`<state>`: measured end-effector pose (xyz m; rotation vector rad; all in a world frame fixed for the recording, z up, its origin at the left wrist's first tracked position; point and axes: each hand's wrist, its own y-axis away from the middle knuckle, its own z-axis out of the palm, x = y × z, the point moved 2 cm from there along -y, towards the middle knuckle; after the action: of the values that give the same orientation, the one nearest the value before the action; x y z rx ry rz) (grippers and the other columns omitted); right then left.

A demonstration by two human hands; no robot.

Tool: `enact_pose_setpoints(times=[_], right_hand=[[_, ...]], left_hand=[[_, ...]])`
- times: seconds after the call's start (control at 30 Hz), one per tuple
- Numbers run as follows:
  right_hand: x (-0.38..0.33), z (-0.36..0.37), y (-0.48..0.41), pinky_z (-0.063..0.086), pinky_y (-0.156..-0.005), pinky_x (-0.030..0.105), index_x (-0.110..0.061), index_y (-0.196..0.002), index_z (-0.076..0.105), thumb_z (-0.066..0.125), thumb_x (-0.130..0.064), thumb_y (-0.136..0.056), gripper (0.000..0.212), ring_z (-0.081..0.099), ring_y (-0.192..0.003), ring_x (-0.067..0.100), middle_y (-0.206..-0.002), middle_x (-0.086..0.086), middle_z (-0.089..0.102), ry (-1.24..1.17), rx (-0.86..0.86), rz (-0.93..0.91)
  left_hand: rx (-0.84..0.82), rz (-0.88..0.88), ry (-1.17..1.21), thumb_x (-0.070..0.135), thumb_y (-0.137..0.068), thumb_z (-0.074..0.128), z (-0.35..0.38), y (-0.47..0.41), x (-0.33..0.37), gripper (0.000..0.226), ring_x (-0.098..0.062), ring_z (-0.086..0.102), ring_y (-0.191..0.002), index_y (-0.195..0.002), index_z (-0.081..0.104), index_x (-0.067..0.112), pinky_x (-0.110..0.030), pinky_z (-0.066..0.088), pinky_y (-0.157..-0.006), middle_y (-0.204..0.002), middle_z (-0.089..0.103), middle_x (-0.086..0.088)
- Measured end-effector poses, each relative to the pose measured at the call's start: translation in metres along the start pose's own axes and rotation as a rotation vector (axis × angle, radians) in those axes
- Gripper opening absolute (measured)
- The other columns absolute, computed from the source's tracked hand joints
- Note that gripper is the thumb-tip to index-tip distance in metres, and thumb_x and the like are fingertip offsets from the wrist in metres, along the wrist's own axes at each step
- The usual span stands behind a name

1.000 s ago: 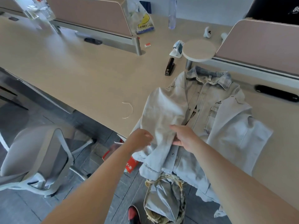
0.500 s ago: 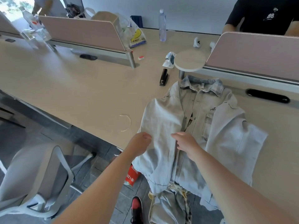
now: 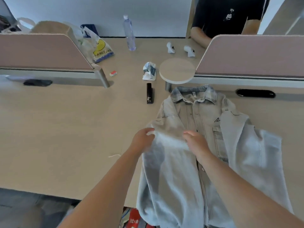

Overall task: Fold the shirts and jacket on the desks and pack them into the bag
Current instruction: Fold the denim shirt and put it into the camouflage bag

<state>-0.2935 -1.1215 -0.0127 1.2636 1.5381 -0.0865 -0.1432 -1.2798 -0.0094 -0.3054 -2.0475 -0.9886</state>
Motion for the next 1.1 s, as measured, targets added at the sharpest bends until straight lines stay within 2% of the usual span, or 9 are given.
enact_pose_setpoints(times=[0.1, 0.17, 0.33, 0.5, 0.7, 0.83, 0.9, 1.0, 1.1], right_hand=[[-0.005, 0.008, -0.024, 0.033, -0.059, 0.027, -0.013, -0.087, 0.066, 0.056, -0.027, -0.093, 0.018, 0.051, -0.072, 0.021, -0.076, 0.000, 0.057, -0.033, 0.063, 0.052], [-0.006, 0.013, -0.036, 0.031, -0.066, 0.031, 0.004, -0.099, 0.065, 0.058, -0.031, -0.091, 0.037, 0.056, -0.074, 0.030, -0.079, 0.016, 0.060, -0.044, 0.076, 0.091], [-0.027, 0.018, -0.034, 0.050, -0.072, 0.044, -0.006, -0.090, 0.077, 0.072, -0.042, -0.064, 0.045, 0.071, -0.085, 0.036, -0.093, 0.018, 0.075, -0.200, 0.060, 0.141], [-0.051, 0.007, -0.028, 0.054, -0.090, 0.050, -0.016, -0.090, 0.078, 0.064, -0.038, -0.081, 0.028, 0.068, -0.094, 0.032, -0.099, 0.014, 0.074, -0.304, 0.224, 0.052], [-0.050, 0.021, -0.038, 0.039, -0.066, 0.027, -0.024, -0.101, 0.061, 0.054, -0.032, -0.097, 0.011, 0.056, -0.082, 0.017, -0.097, 0.001, 0.061, -0.101, 0.051, 0.071], [-0.037, 0.019, -0.031, 0.049, -0.095, 0.040, -0.038, -0.148, 0.041, 0.055, -0.036, -0.092, 0.058, 0.060, -0.118, 0.020, -0.127, -0.012, 0.054, 0.008, 0.002, 0.062], [-0.030, 0.013, -0.019, 0.055, -0.091, 0.048, -0.043, -0.141, 0.048, 0.055, -0.039, -0.084, 0.057, 0.068, -0.105, 0.021, -0.115, -0.010, 0.069, -0.025, 0.056, 0.031], [-0.028, 0.004, 0.016, 0.053, -0.077, 0.039, -0.025, -0.124, 0.065, 0.056, -0.027, -0.089, 0.036, 0.069, -0.092, 0.026, -0.114, 0.011, 0.071, -0.027, 0.073, -0.006], [-0.007, -0.002, 0.056, 0.048, -0.083, 0.034, -0.016, -0.124, 0.066, 0.057, -0.021, -0.093, 0.032, 0.064, -0.106, 0.025, -0.120, 0.006, 0.069, -0.029, 0.061, 0.005]], left_hand=[[-0.017, 0.009, -0.079, 0.015, -0.094, 0.055, -0.007, -0.035, 0.005, 0.017, -0.024, 0.060, -0.078, -0.103, 0.069, 0.019, -0.034, 0.052, -0.074, -0.094, 0.064, -0.004], [-0.048, -0.015, -0.091, 0.014, -0.096, 0.055, -0.008, -0.054, 0.009, 0.008, -0.022, 0.057, -0.077, -0.095, 0.063, 0.018, -0.029, 0.052, -0.065, -0.089, 0.059, -0.005], [0.002, -0.039, -0.023, 0.009, -0.096, 0.055, -0.020, -0.073, 0.020, 0.008, -0.020, 0.058, -0.070, -0.089, 0.059, 0.011, -0.022, 0.052, -0.055, -0.088, 0.061, -0.008], [0.110, -0.001, 0.015, 0.010, -0.089, 0.055, -0.046, -0.077, 0.038, 0.016, -0.024, 0.053, -0.063, -0.074, 0.060, 0.007, -0.037, 0.048, -0.060, -0.072, 0.058, -0.011], [-0.001, 0.029, -0.199, 0.009, -0.089, 0.049, -0.034, -0.086, 0.051, 0.024, -0.025, 0.048, -0.070, -0.065, 0.051, 0.012, -0.038, 0.046, -0.065, -0.076, 0.053, -0.009], [-0.055, 0.096, -0.269, 0.014, -0.090, 0.049, -0.017, -0.074, 0.039, 0.012, -0.020, 0.054, -0.073, -0.095, 0.060, 0.013, -0.030, 0.041, -0.061, -0.093, 0.056, -0.002], [-0.017, 0.157, -0.247, 0.018, -0.091, 0.051, -0.014, -0.063, 0.034, 0.029, -0.016, 0.057, -0.078, -0.117, 0.060, 0.012, -0.027, 0.045, -0.059, -0.117, 0.055, -0.004], [-0.010, 0.140, -0.122, 0.017, -0.095, 0.055, -0.012, -0.028, 0.032, 0.031, -0.009, 0.055, -0.067, -0.126, 0.058, 0.016, -0.017, 0.043, -0.050, -0.099, 0.057, 0.007], [-0.033, 0.114, -0.084, 0.021, -0.095, 0.055, -0.005, 0.014, 0.017, 0.031, -0.016, 0.061, -0.093, -0.125, 0.060, 0.018, -0.024, 0.044, -0.072, -0.118, 0.057, 0.007]])
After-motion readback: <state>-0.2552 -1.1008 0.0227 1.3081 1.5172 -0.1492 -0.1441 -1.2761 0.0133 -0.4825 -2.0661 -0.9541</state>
